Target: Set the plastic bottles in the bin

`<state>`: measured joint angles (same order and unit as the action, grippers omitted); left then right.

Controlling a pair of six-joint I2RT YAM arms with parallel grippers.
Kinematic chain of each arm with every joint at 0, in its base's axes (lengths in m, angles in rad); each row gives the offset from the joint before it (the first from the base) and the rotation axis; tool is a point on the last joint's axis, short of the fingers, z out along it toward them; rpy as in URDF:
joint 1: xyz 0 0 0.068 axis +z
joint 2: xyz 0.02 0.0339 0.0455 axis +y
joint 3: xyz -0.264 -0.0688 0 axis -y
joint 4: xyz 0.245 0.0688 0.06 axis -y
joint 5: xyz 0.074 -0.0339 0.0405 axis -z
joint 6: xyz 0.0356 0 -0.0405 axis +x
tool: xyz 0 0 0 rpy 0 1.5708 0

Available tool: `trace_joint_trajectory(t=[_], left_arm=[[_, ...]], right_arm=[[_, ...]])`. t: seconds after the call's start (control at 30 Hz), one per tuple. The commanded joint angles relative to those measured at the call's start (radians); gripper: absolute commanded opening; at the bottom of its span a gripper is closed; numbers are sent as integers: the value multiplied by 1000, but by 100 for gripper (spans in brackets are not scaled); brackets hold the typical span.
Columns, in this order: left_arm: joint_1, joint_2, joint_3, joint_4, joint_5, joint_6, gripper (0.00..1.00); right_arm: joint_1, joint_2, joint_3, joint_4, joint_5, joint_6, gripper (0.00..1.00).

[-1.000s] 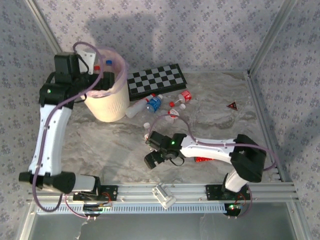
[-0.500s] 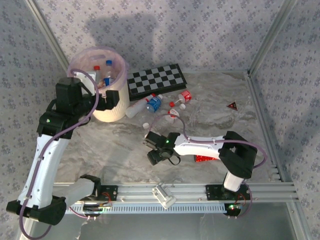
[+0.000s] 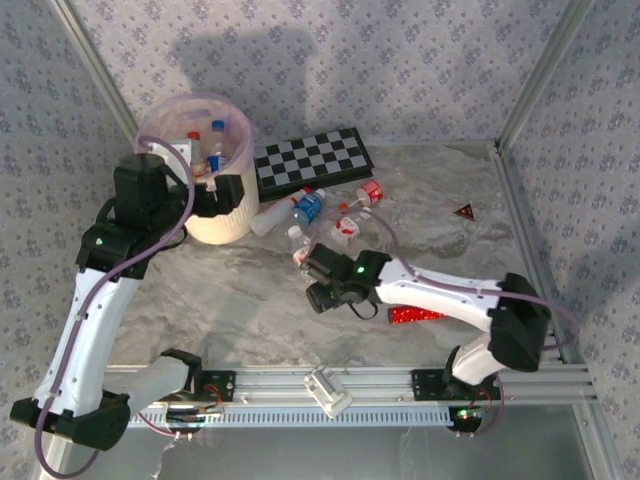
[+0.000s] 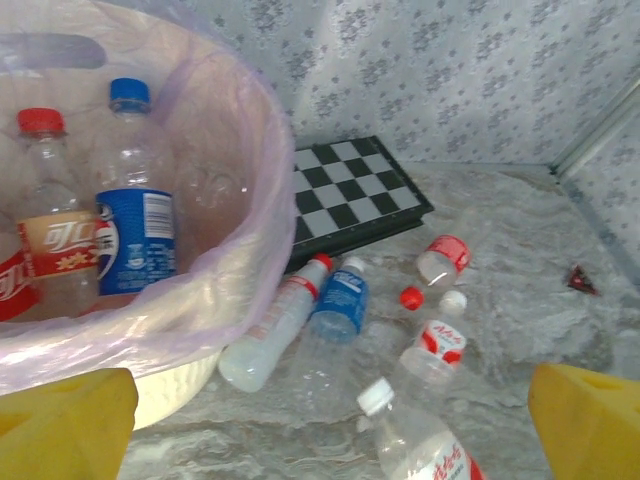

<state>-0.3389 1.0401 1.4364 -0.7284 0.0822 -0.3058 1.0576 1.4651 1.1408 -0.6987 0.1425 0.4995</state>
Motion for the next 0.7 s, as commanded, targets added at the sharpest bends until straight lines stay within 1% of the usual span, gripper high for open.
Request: trace_joint_trajectory(t=[0.0, 0.13, 0.2, 0.3, 0.4, 0.5, 0.6, 0.67], left_arm=[[-81, -31, 4, 106, 65, -106, 100], [-213, -38, -28, 207, 58, -161, 100], [-259, -18, -47, 252, 65, -181, 100], [-311, 30, -71, 312, 76, -213, 100], [-370, 76, -106, 402, 85, -245, 100], [-431, 117, -137, 444, 61, -244, 100], [-457, 145, -185, 542, 60, -297, 100], [-477, 165, -203, 579, 47, -316, 100]], right_arm=[[-72, -147, -59, 66, -38, -38, 57], [-203, -330, -159, 285, -149, -42, 57], [-261, -414, -223, 424, -225, -50, 53], [-315, -485, -286, 558, -286, -55, 47], [-328, -502, -296, 566, -285, -80, 45], [-330, -503, -314, 583, -295, -74, 44], [-327, -504, -348, 633, -308, -56, 43], [-325, -503, -360, 659, -318, -48, 43]])
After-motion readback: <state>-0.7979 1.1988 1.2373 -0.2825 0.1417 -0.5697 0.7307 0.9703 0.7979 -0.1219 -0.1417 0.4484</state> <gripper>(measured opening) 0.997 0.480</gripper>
